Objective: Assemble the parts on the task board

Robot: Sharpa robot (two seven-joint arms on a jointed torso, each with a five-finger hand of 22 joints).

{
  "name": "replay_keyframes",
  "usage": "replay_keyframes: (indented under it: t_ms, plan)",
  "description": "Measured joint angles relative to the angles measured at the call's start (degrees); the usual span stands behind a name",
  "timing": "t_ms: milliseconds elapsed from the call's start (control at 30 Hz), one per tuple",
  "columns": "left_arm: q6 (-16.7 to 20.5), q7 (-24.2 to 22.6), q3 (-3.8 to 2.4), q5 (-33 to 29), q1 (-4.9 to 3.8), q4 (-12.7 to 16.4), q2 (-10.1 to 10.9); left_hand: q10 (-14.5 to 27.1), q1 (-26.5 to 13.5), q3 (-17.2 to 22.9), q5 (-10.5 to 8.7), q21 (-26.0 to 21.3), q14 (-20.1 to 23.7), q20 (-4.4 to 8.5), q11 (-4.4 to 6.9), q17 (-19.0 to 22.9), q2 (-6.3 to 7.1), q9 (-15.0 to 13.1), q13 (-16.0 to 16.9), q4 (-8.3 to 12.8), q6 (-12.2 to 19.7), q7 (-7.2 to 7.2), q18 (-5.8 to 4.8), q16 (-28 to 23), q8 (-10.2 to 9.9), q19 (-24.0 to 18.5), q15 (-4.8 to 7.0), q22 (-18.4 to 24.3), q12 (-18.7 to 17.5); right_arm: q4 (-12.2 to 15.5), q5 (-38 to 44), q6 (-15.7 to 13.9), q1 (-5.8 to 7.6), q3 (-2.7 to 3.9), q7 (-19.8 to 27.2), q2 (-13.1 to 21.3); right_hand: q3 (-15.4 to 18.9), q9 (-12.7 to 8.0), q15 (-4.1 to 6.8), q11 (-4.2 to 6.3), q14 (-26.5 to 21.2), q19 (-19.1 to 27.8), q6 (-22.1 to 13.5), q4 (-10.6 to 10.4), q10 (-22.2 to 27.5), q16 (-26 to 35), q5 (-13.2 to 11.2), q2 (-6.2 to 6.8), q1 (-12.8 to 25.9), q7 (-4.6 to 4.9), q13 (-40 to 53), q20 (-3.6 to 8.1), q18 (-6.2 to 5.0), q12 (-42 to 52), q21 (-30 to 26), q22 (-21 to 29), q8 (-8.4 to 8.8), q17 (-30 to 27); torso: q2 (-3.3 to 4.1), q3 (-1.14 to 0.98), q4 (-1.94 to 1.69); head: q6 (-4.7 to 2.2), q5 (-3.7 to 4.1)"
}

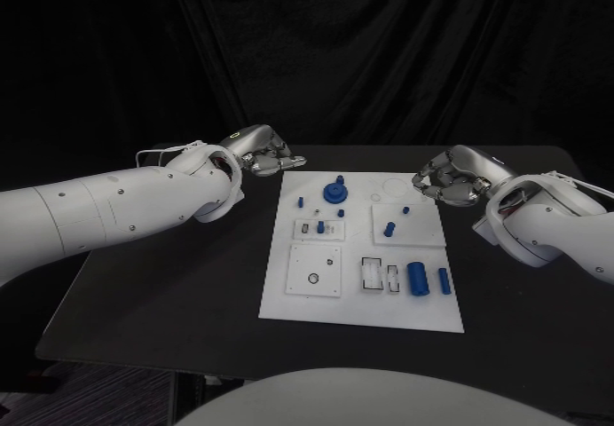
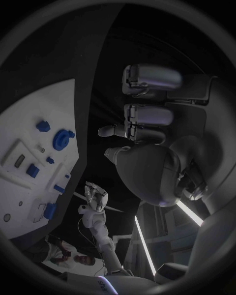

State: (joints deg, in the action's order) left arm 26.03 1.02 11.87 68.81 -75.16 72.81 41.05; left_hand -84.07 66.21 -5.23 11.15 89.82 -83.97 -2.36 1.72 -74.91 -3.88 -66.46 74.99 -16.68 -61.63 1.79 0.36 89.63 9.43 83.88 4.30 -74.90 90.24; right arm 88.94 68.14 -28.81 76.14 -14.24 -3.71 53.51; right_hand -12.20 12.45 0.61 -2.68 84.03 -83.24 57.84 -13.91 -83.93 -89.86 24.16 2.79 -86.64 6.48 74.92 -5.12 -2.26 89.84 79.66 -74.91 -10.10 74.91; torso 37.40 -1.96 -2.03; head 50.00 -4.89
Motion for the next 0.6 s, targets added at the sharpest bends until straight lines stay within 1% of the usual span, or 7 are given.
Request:
replay_keyframes:
  t_ms: [100, 200, 300, 333, 500, 533, 600]
  plan:
    - [-3.6, 4.1, 0.01, 0.1, 0.00, -0.4, -0.8, 0.0, -0.1, -0.1, 0.33, 0.0, -0.1, 0.00, -0.01, 0.0, -0.01, 0.0, 0.0, 0.0, -0.2, -0.15, 0.00, 0.0, 0.0, 0.0, 0.09, 0.0, 0.0, 0.0, -0.1, 0.0, 0.00, 0.00, 0.0, 0.1, 0.0, 0.0, 0.00, 0.00, 0.0, 0.0, 0.0, 0.0, 0.0, 0.0, 0.0, 0.00, 0.0, 0.00, 0.0, 0.00, 0.00, 0.0, 0.0, 0.0, 0.00, 0.0, 0.10, 0.00, -0.05, 0.00, 0.02]
    - [-7.3, 7.8, 0.01, 0.0, 0.00, -0.6, -1.8, 0.2, -0.9, -0.8, 0.33, 0.0, 0.1, 0.22, 0.19, 0.0, -0.37, -0.2, 0.0, 0.0, -0.7, -0.25, 0.00, 0.0, 0.2, 0.2, 0.24, 0.0, 0.0, -0.1, -0.1, 0.0, 0.00, 0.00, 0.0, 0.1, -0.2, 0.0, 0.00, 0.00, 0.0, 0.0, 0.0, 0.2, 0.0, 0.0, 0.0, 0.00, 0.0, 0.00, 0.0, 0.00, 0.00, 0.0, 0.0, 0.0, 0.00, 0.0, 0.17, 0.02, -0.12, 0.00, 0.06]
    - [-10.7, 10.9, 0.01, 0.0, 0.00, -1.1, -2.8, 0.0, -1.4, -1.3, -0.36, 0.0, 0.0, 0.24, 0.39, 0.0, -0.72, -0.4, 0.0, -0.1, -1.1, -0.56, 0.00, 0.0, 0.4, 0.2, 0.41, 0.0, 0.0, -0.1, -0.1, 0.0, 0.00, 0.00, 0.1, -0.1, -0.2, 0.0, 0.00, 0.00, 0.0, 0.0, 0.0, 0.2, 0.0, 0.0, 0.0, 0.00, 0.0, 0.00, 0.0, 0.00, 0.00, 0.0, 0.0, 0.0, 0.00, 0.0, 0.20, 0.07, -0.17, 0.00, 0.14]
    - [-11.6, 11.7, 0.01, -0.1, 0.00, -1.2, -3.1, 0.0, -1.7, -1.5, -0.56, 0.0, -0.1, 0.44, 0.39, 0.0, -1.00, -0.4, 0.0, -0.1, -1.3, -0.48, 0.00, 0.0, 0.4, 0.0, 0.52, 0.0, 0.0, -0.1, -0.2, 0.0, 0.00, 0.00, 0.1, -0.1, -0.2, 0.0, 0.00, 0.00, 0.0, 0.0, 0.0, 0.2, 0.0, 0.0, 0.0, 0.00, 0.0, 0.00, 0.0, 0.00, 0.00, 0.0, 0.0, 0.0, 0.00, 0.0, 0.19, 0.09, -0.18, 0.00, 0.16]
    - [-15.7, 15.0, 0.01, -0.1, 0.00, -1.6, -4.5, 0.0, -2.4, -2.0, -0.86, 0.0, -0.1, 0.56, 0.39, 0.0, -0.97, -0.6, 0.0, -0.1, -1.6, -0.69, 0.00, 0.0, 0.7, 0.1, 0.52, 0.0, 0.0, -0.2, -0.2, 0.0, 0.00, 0.00, 0.1, -0.2, -0.2, 0.0, 0.00, 0.00, 0.0, 0.0, 0.0, 0.2, 0.0, 0.0, 0.0, 0.00, 0.0, 0.00, 0.0, 0.00, 0.00, 0.0, 0.0, 0.0, 0.00, 0.0, 0.19, 0.10, -0.08, 0.00, 0.23]
    - [-16.2, 15.3, 0.01, -0.1, 0.00, -1.7, -4.7, 0.0, -2.7, -2.0, -1.02, 0.0, -0.1, 0.63, 0.39, 0.0, -1.21, -0.6, 0.0, -0.1, -1.9, -0.67, 0.00, 0.0, 0.7, 0.2, 0.52, 0.0, 0.0, -0.2, -0.2, 0.0, 0.00, 0.00, 0.1, -0.3, -0.2, 0.0, 0.00, 0.00, 0.0, 0.0, 0.0, 0.2, 0.0, 0.0, 0.0, 0.00, 0.0, 0.00, 0.0, 0.00, 0.00, 0.0, 0.0, 0.0, 0.00, 0.0, 0.19, 0.10, -0.07, 0.00, 0.21]
    - [-17.1, 16.0, 0.01, -0.2, 0.00, -1.8, -5.1, 0.2, -2.7, -2.0, -1.02, 0.0, -0.1, 0.63, 0.58, 0.0, -1.21, -0.7, 0.0, -0.1, -2.0, -0.66, 0.00, 0.0, 0.7, 0.2, 0.52, 0.0, 0.0, -0.3, -0.2, 0.0, 0.00, 0.00, 0.1, -0.3, -0.2, 0.0, 0.00, 0.00, 0.0, 0.0, 0.0, 0.2, 0.0, 0.0, 0.0, 0.00, 0.0, 0.00, 0.0, 0.00, 0.01, 0.0, 0.0, 0.0, 0.00, 0.0, 0.19, 0.10, -0.07, 0.00, 0.21]
